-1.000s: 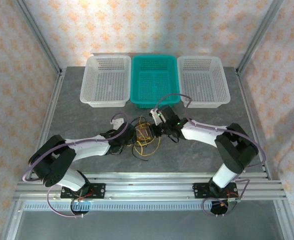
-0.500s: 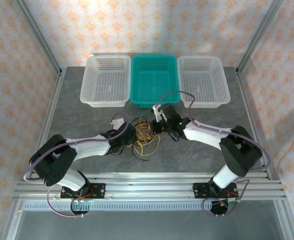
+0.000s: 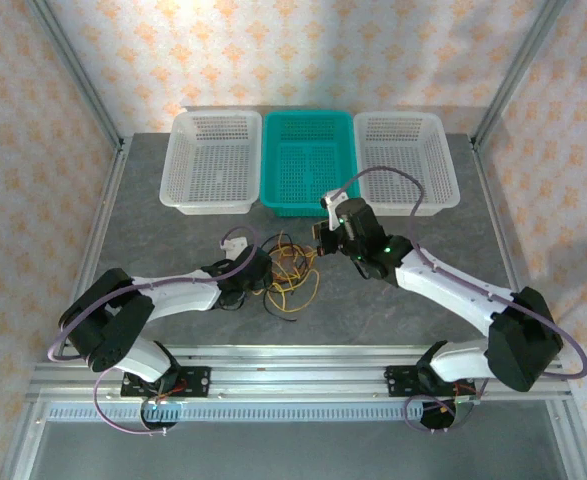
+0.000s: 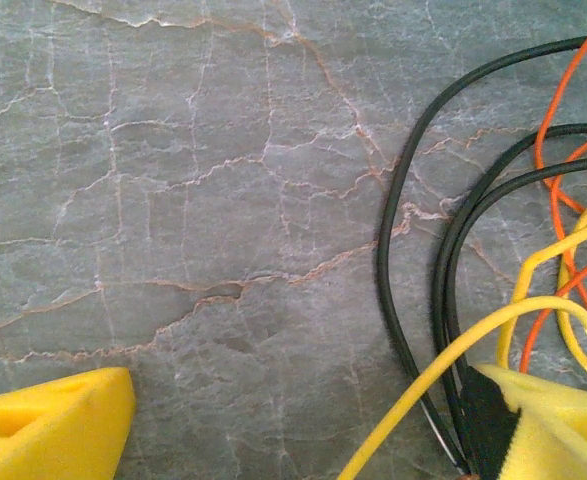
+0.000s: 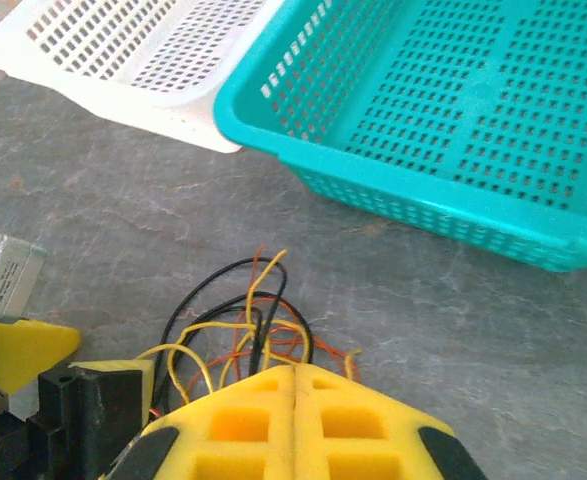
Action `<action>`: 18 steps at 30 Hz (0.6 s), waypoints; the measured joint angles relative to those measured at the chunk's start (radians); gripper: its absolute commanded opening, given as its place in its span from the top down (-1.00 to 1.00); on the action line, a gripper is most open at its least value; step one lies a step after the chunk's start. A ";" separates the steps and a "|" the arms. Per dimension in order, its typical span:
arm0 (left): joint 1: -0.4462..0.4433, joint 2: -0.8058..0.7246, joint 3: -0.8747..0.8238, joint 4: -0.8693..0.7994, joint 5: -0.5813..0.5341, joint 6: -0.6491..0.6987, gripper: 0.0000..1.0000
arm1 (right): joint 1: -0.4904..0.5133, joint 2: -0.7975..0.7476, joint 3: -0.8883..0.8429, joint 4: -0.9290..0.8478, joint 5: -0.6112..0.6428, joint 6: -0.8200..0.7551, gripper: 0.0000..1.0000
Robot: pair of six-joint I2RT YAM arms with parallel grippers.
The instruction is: Untangle the cables
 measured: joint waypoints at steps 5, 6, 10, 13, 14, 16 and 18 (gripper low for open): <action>0.000 0.004 0.000 0.000 -0.003 0.000 -0.75 | -0.018 -0.020 0.024 -0.040 -0.008 -0.019 0.67; 0.000 0.004 0.000 0.000 -0.003 0.000 -0.75 | -0.019 -0.011 0.034 -0.052 -0.026 -0.026 0.57; 0.000 0.004 0.000 0.000 -0.003 0.000 -0.75 | -0.011 0.063 0.076 -0.082 -0.124 -0.058 0.34; 0.000 0.004 0.000 0.000 -0.003 0.000 -0.75 | 0.003 0.129 0.076 -0.102 -0.169 -0.083 0.26; 0.000 0.005 0.000 0.000 -0.003 0.000 -0.75 | 0.006 0.147 0.076 -0.108 -0.177 -0.092 0.25; 0.000 0.004 0.000 0.000 -0.003 0.000 -0.75 | 0.011 0.182 0.076 -0.121 -0.190 -0.113 0.27; 0.000 0.005 0.000 0.000 -0.003 0.000 -0.75 | 0.011 0.203 0.075 -0.121 -0.199 -0.131 0.31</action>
